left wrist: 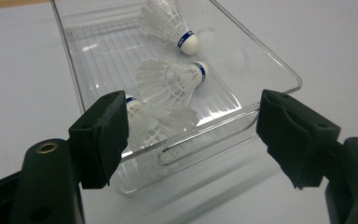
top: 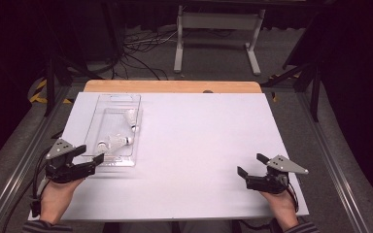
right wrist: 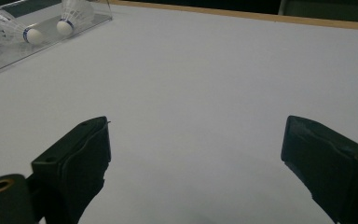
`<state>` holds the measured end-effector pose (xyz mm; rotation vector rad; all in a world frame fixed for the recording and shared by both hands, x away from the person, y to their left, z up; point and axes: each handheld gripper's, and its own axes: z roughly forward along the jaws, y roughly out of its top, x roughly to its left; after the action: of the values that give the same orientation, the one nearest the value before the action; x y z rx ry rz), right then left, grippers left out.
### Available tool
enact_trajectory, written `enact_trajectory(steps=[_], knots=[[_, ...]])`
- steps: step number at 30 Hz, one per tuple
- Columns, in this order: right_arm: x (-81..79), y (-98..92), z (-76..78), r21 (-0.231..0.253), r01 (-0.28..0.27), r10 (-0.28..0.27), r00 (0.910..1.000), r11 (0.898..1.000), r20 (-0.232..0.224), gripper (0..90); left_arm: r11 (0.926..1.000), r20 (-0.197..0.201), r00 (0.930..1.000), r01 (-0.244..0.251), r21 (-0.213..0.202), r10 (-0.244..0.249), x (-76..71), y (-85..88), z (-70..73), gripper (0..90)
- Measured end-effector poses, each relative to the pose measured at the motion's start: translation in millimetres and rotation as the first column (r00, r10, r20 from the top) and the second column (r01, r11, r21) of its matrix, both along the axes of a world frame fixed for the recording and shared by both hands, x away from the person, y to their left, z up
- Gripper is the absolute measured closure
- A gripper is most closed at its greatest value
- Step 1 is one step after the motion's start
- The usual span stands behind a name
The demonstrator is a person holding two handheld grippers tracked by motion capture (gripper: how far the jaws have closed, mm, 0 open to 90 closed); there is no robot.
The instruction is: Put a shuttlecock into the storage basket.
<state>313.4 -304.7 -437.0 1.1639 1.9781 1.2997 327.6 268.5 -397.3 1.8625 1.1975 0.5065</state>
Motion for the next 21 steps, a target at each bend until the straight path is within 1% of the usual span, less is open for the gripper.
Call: enact_trajectory(steps=[3,7,12,15,17,21], knots=[[0.0,0.0,0.0,0.0,0.0,0.0,1.0,1.0,0.0,8.9,1.0,-0.002,1.0,0.01,-0.002,-0.01,-1.5,0.6,-0.5,26.3],[0.1,0.0,0.0,0.0,-0.001,0.001,1.0,1.0,0.001,8.9,1.0,0.005,1.0,0.003,-0.007,-0.003,-3.4,0.8,-1.3,26.3],[-0.1,0.0,0.1,0.002,-0.001,0.001,1.0,1.0,-0.001,8.9,0.9999,0.01,0.9999,0.008,-0.008,-0.007,-5.8,0.5,-2.5,26.3],[0.0,0.0,0.0,0.001,-0.001,0.001,1.0,1.0,0.0,8.9,0.9999,0.015,0.9999,0.007,-0.015,-0.007,-7.4,0.6,-3.1,26.3],[-0.1,0.0,0.1,0.002,-0.001,0.001,1.0,1.0,0.0,8.9,0.9997,0.012,0.9999,0.008,-0.024,-0.008,-8.5,0.8,-3.5,26.3],[-0.1,0.0,0.0,0.001,-0.001,0.001,1.0,1.0,0.0,8.9,0.9997,0.016,0.9998,0.013,-0.021,-0.013,-9.3,1.3,-5.0,25.9]])
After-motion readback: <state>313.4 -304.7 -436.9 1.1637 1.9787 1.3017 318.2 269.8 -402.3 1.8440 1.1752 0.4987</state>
